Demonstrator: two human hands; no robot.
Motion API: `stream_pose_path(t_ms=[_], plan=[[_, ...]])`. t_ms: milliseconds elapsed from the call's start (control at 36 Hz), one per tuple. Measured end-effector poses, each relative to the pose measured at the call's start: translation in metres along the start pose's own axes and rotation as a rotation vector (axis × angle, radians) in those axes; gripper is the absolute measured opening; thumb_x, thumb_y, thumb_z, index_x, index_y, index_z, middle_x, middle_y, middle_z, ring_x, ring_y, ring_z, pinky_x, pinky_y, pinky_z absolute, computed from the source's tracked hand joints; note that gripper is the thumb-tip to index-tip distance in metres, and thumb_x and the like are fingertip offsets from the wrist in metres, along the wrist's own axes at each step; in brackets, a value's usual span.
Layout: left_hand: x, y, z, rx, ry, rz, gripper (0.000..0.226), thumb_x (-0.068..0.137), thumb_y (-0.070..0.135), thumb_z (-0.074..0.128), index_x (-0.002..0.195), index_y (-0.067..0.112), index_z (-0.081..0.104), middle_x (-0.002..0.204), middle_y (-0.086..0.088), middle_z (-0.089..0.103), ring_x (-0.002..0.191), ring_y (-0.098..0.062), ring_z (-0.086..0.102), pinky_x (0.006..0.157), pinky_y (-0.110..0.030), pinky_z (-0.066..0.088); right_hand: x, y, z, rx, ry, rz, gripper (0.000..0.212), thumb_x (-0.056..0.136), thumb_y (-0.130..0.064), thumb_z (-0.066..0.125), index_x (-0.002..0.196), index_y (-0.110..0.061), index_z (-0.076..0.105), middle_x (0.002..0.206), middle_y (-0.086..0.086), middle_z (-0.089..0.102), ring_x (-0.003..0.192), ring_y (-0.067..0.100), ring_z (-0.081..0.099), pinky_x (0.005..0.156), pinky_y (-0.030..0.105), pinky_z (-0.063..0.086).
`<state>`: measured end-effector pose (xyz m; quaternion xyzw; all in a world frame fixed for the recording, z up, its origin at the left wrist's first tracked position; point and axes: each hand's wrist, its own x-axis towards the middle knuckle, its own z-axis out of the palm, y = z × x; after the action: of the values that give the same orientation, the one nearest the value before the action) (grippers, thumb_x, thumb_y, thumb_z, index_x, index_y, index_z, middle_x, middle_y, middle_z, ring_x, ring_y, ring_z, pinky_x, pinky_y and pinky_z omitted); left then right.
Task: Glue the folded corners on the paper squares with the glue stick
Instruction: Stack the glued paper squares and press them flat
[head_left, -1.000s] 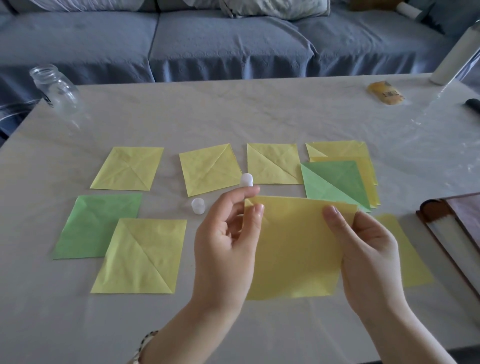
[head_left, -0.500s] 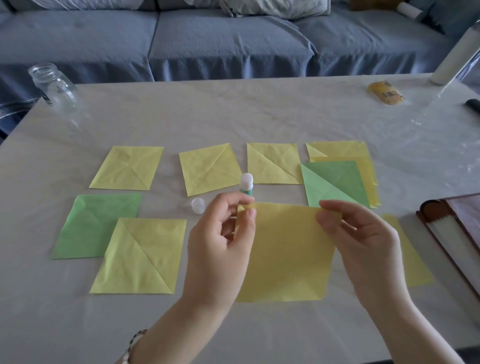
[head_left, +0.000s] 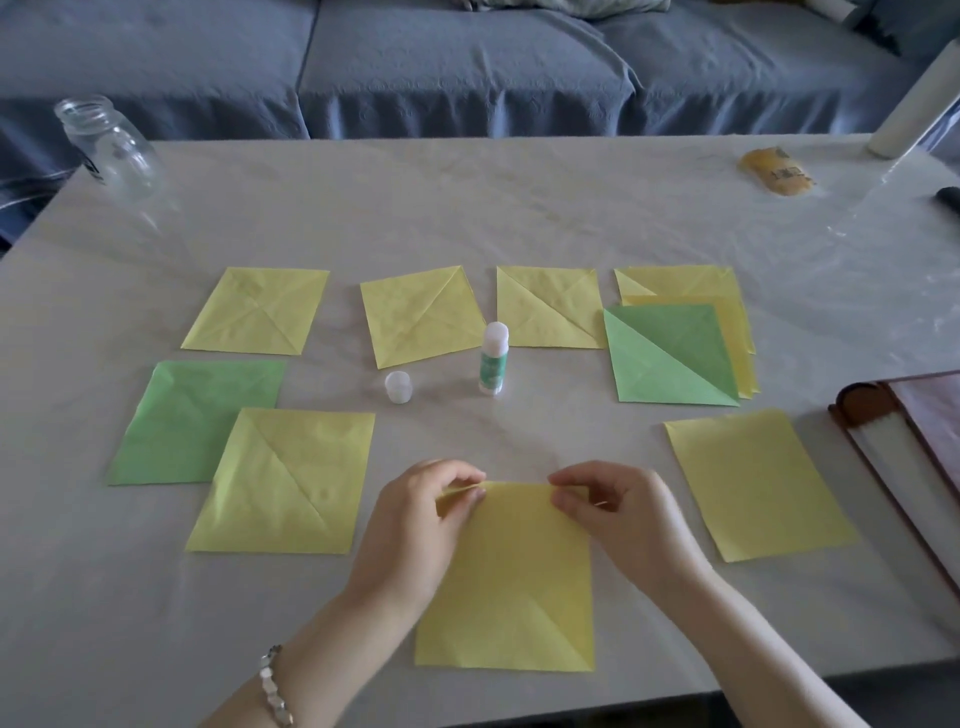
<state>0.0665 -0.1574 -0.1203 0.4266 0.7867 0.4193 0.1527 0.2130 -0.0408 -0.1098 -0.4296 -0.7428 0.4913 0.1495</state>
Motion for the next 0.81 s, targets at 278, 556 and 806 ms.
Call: stream_pose_path(t_ms=[278, 556, 806], plan=[[-0.007, -0.026, 0.014, 0.139, 0.022, 0.135, 0.022, 0.083, 0.029, 0.054, 0.081, 0.012, 0.067, 0.075, 0.005, 0.062, 0.078, -0.007, 0.050, 0.066, -0.015, 0.037, 0.006, 0.008, 0.015, -0.226, 0.019, -0.190, 0.012, 0.075, -0.006, 0.073, 0.085, -0.013, 0.075, 0.071, -0.002, 0.062, 0.070, -0.005, 0.049, 0.064, 0.006, 0.036], [-0.007, -0.038, 0.020, 0.264, 0.097, 0.261, 0.030, 0.087, 0.030, 0.047, 0.082, 0.010, 0.068, 0.079, -0.002, 0.056, 0.079, -0.013, 0.044, 0.066, -0.025, 0.036, 0.011, 0.016, 0.016, -0.363, 0.069, -0.285, 0.014, 0.075, -0.009, 0.074, 0.088, -0.014, 0.075, 0.070, -0.020, 0.047, 0.073, -0.004, 0.043, 0.072, 0.003, 0.032], [-0.013, -0.039, 0.013, 0.485, 0.055, 0.501, 0.031, 0.079, 0.015, 0.043, 0.085, 0.009, 0.073, 0.092, -0.003, 0.068, 0.090, -0.017, 0.047, 0.078, -0.028, 0.033, 0.008, 0.022, 0.019, -0.449, 0.176, -0.233, 0.019, 0.071, -0.012, 0.077, 0.090, -0.014, 0.074, 0.090, -0.004, 0.056, 0.093, 0.017, 0.048, 0.081, 0.023, 0.038]])
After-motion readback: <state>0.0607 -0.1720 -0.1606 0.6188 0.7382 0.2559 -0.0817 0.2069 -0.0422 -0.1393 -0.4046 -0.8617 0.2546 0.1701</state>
